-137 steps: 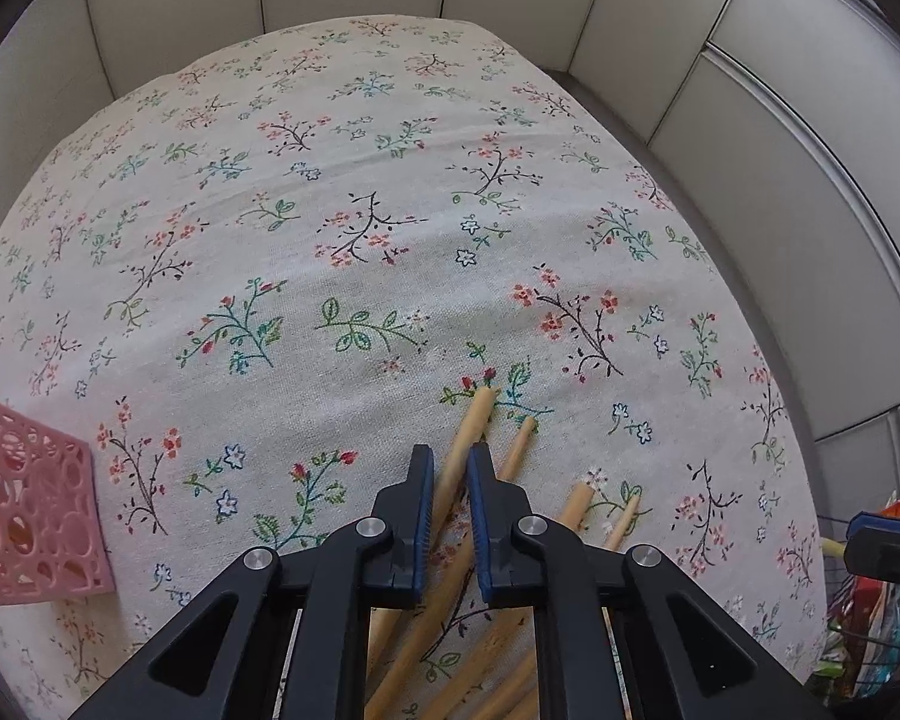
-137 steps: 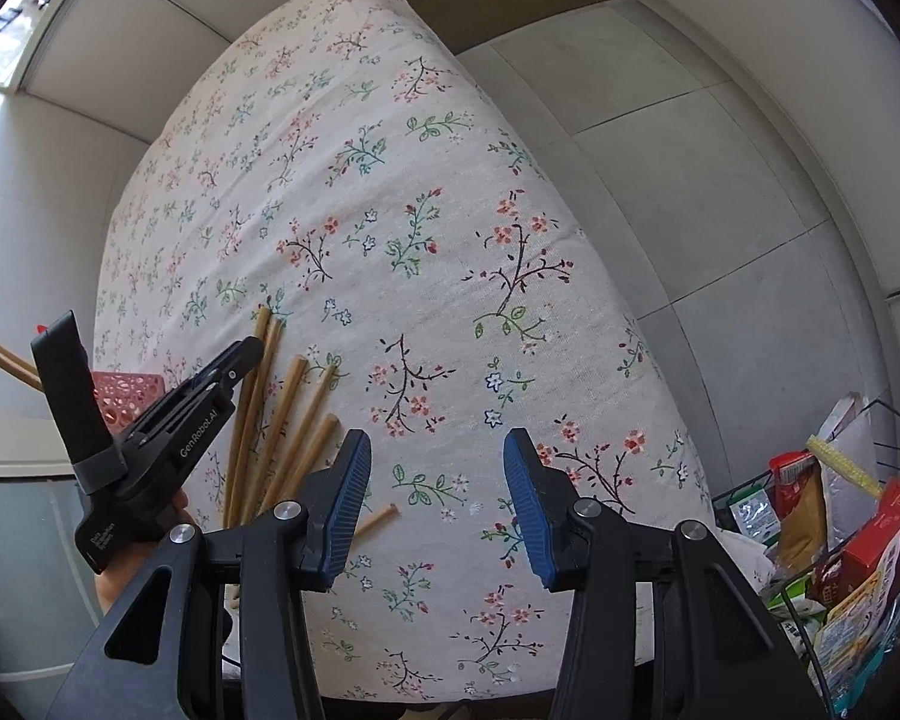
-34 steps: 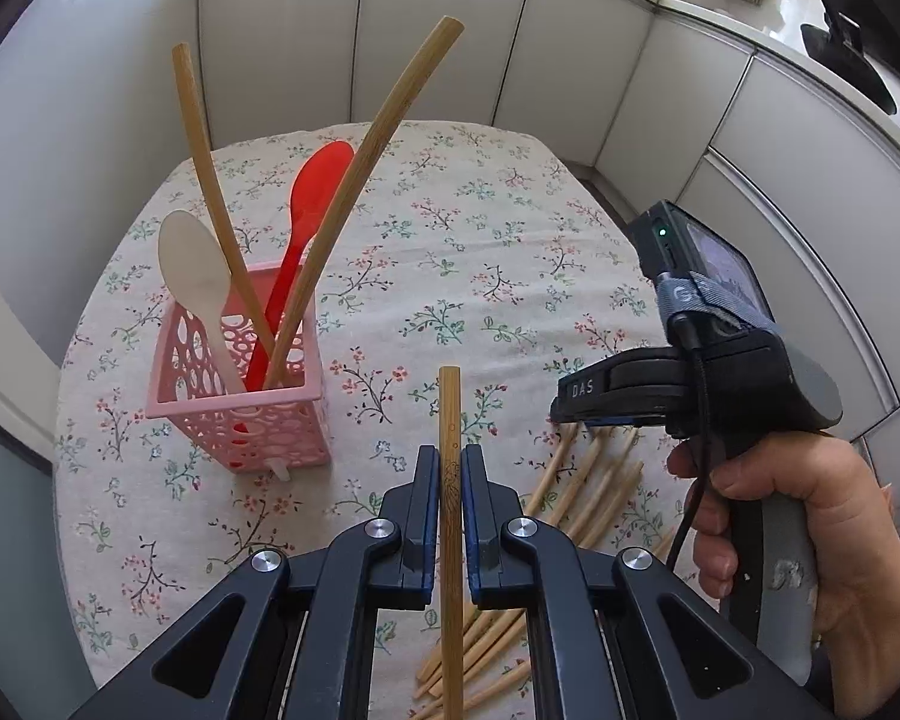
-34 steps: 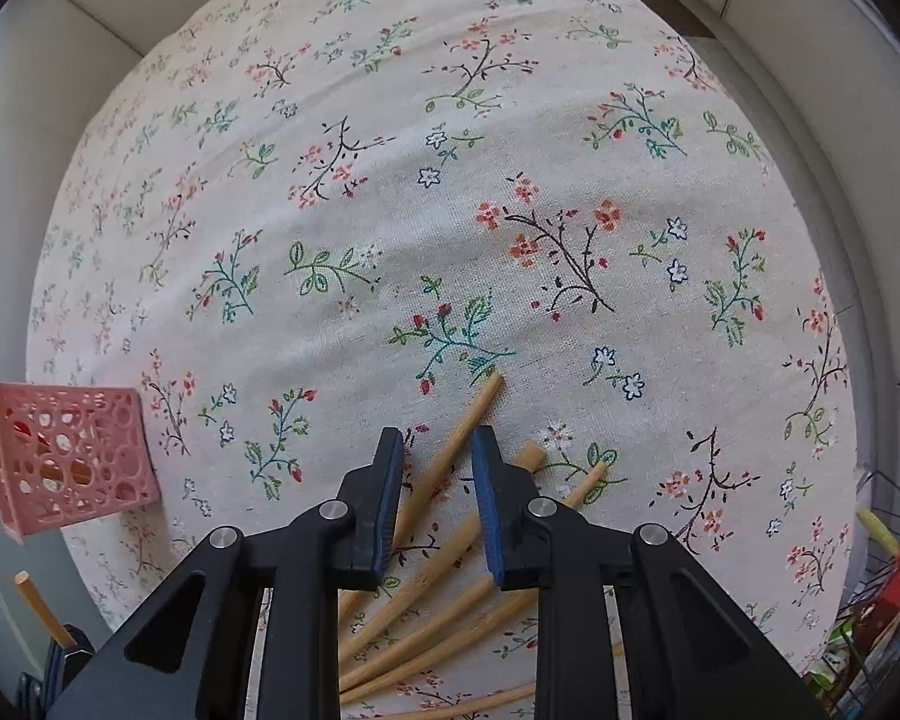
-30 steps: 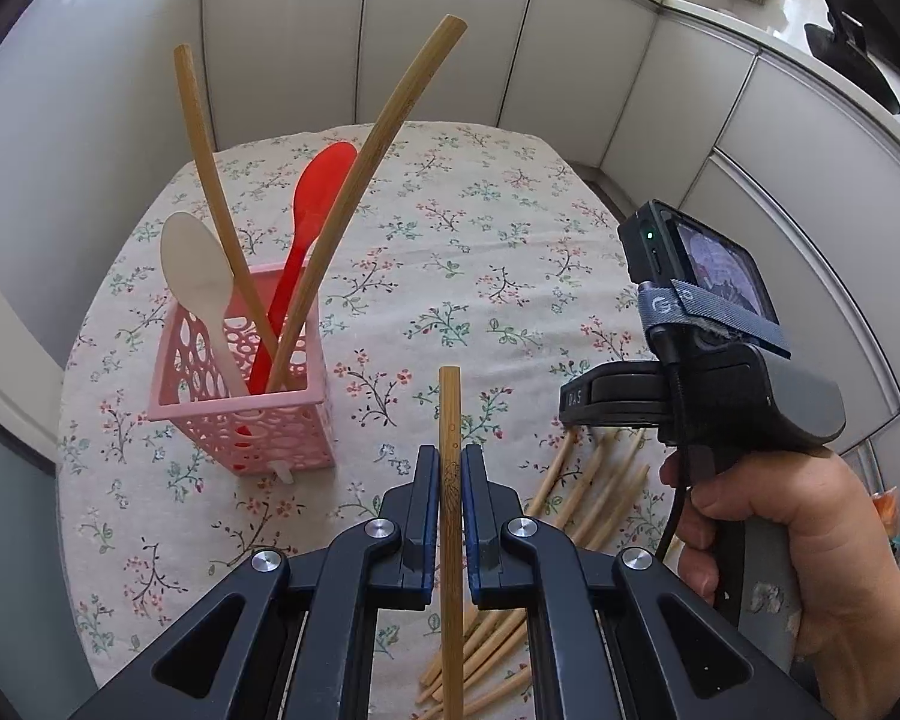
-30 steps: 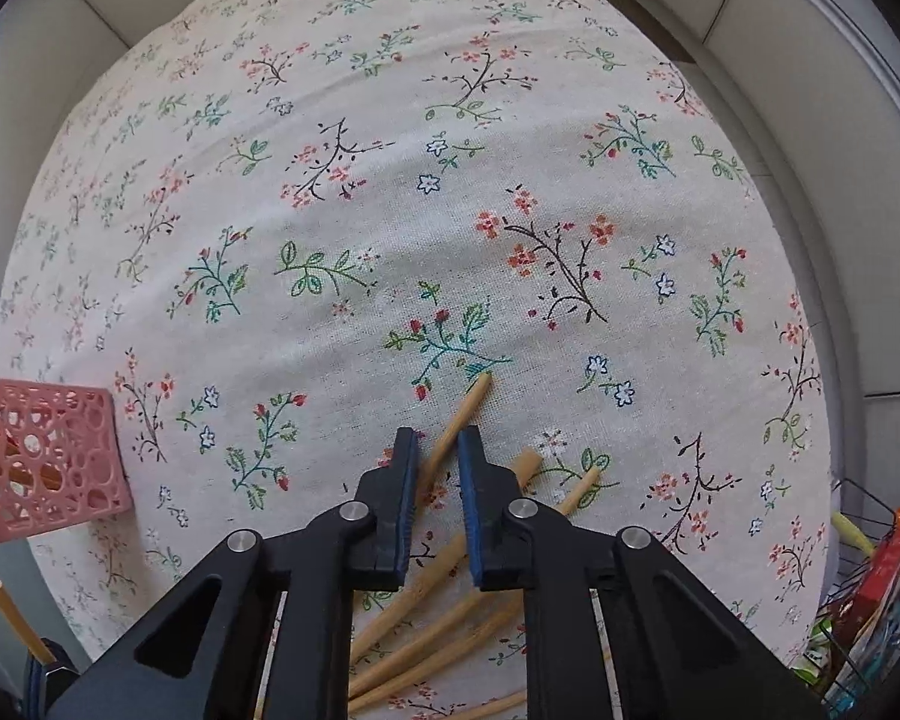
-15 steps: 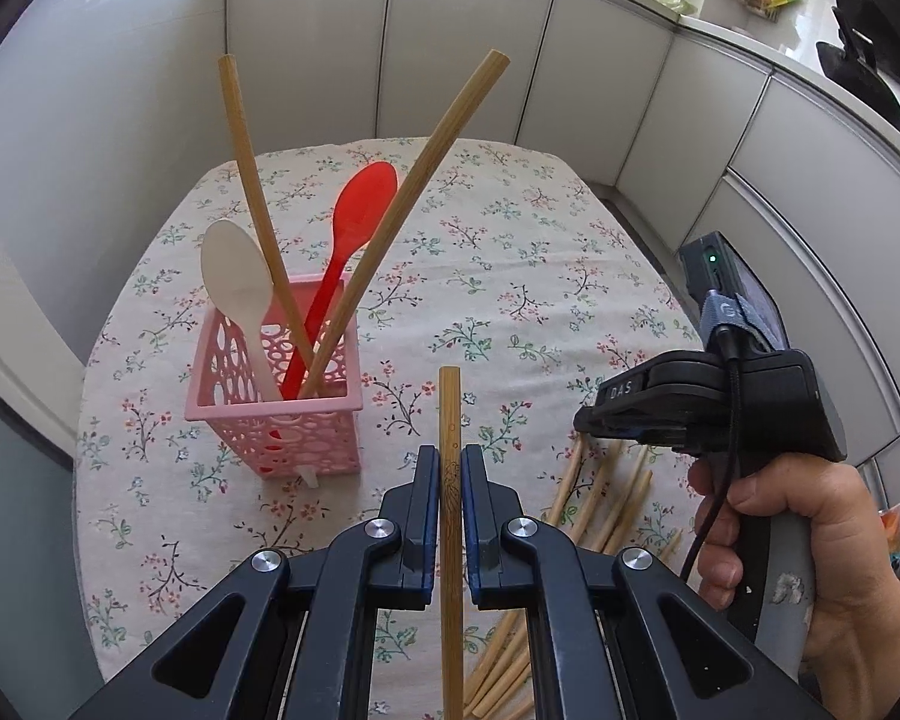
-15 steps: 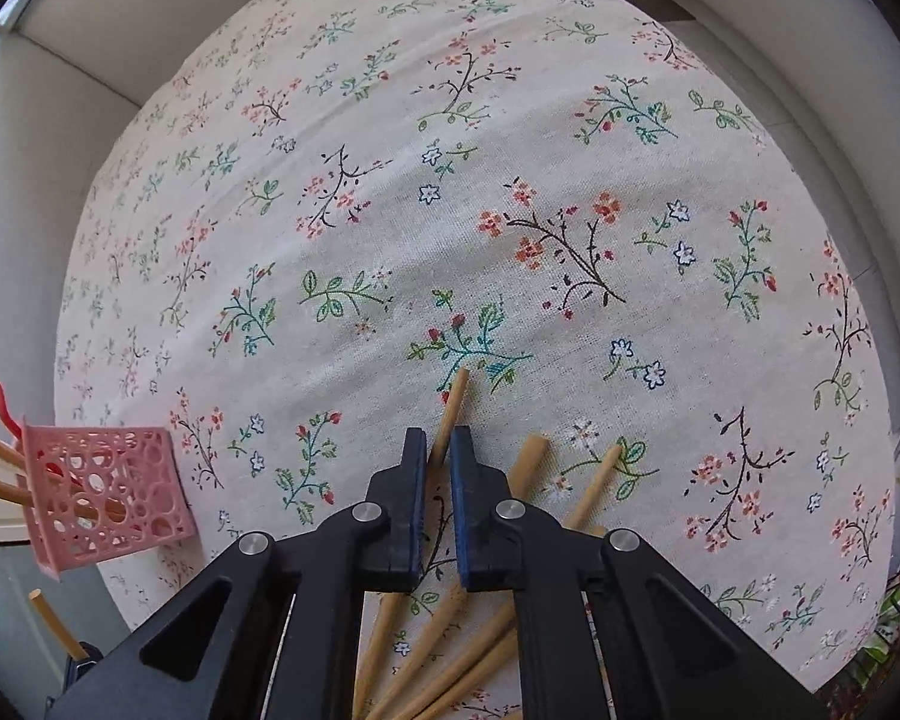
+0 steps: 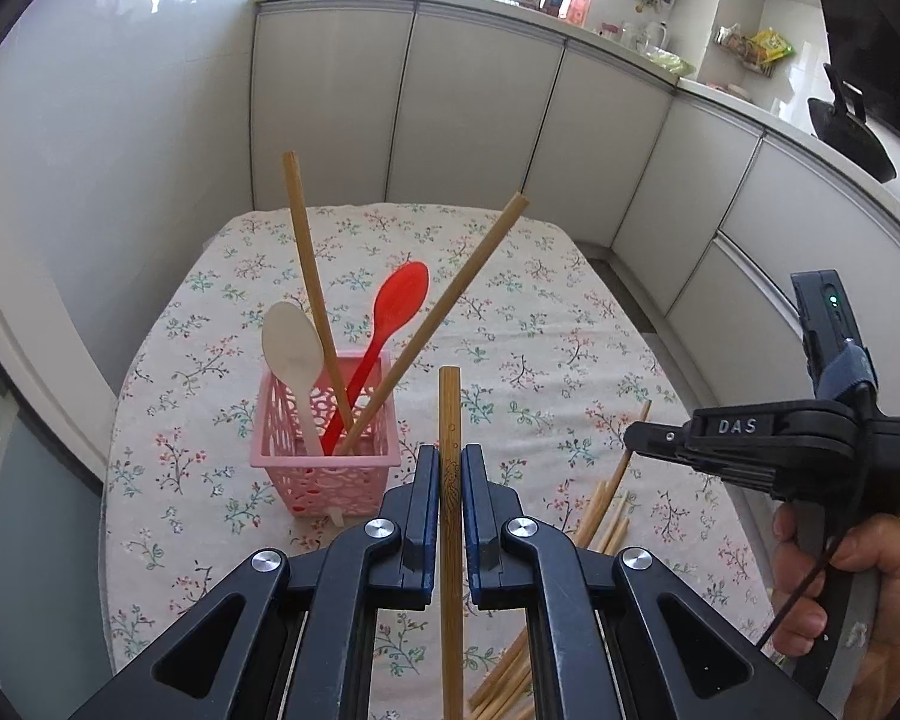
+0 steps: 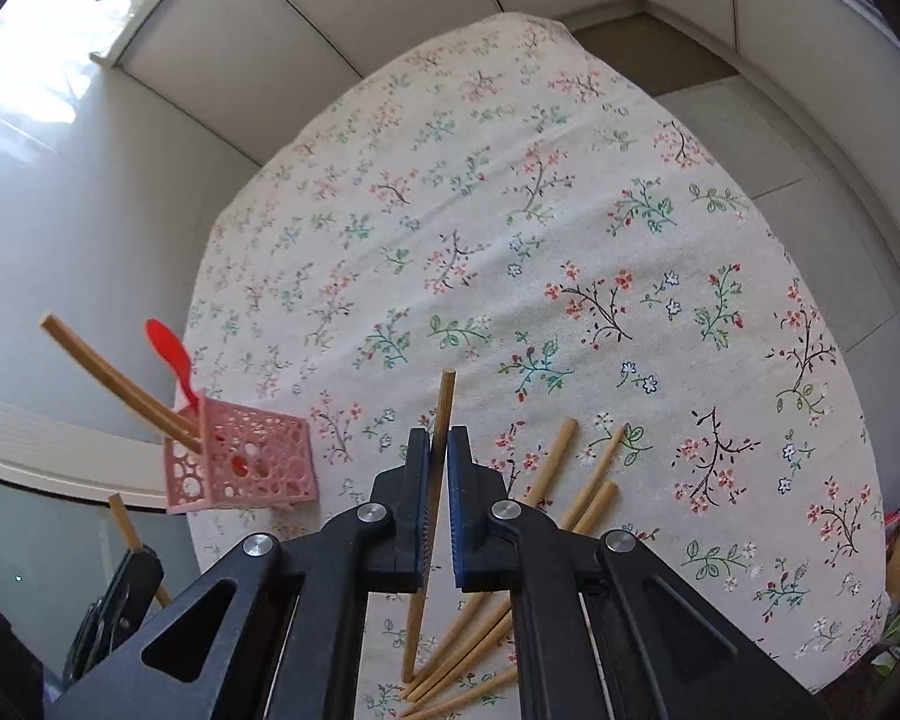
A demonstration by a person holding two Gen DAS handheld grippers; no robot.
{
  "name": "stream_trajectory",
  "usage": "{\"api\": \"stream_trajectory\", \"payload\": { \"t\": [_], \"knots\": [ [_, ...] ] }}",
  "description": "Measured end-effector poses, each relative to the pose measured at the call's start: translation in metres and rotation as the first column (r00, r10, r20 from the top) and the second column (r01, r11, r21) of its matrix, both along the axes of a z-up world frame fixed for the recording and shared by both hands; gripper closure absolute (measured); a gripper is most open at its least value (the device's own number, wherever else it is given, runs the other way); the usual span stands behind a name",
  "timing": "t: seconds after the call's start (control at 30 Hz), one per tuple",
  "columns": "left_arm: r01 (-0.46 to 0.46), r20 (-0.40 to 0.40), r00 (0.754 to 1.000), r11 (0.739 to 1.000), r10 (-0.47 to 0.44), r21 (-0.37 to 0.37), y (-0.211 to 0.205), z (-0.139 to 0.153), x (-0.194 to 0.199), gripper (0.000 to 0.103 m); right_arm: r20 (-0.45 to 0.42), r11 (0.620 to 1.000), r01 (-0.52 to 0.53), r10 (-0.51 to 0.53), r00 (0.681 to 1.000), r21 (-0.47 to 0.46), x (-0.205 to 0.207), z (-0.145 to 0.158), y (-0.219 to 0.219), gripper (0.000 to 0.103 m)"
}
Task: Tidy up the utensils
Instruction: 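Carry both held chopsticks up toward the pink holder, then lower the chopstick into the pink holder and open the left tool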
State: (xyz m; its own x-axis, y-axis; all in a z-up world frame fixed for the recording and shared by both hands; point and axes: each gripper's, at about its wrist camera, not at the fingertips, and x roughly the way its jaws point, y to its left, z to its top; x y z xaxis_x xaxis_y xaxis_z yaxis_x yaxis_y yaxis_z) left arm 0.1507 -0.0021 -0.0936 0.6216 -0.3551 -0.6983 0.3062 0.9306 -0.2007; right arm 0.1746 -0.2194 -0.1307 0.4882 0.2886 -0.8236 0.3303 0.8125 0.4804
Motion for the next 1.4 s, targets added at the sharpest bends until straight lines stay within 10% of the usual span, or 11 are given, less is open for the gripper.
{"api": "stream_trajectory", "payload": {
  "t": [0.47, 1.07, 1.4],
  "knots": [
    [-0.097, 0.255, 0.957, 0.981, 0.138, -0.169, 0.039, 0.056, -0.018, 0.096, 0.320, 0.986, -0.056, 0.105, 0.941, -0.158, -0.045, 0.093, 0.021, 0.098],
    [-0.377, 0.549, 0.663, 0.861, 0.509, -0.343, 0.071, 0.071, 0.040, 0.096, 0.375, 0.988, -0.079, 0.124, 0.919, -0.134, -0.028, 0.093, 0.021, 0.098],
    [-0.439, 0.601, 0.610, 0.852, 0.517, -0.287, 0.048, 0.041, 0.062, 0.096, 0.367, 0.991, -0.068, 0.108, 0.924, -0.118, -0.020, 0.088, 0.012, 0.098]
  ]
}}
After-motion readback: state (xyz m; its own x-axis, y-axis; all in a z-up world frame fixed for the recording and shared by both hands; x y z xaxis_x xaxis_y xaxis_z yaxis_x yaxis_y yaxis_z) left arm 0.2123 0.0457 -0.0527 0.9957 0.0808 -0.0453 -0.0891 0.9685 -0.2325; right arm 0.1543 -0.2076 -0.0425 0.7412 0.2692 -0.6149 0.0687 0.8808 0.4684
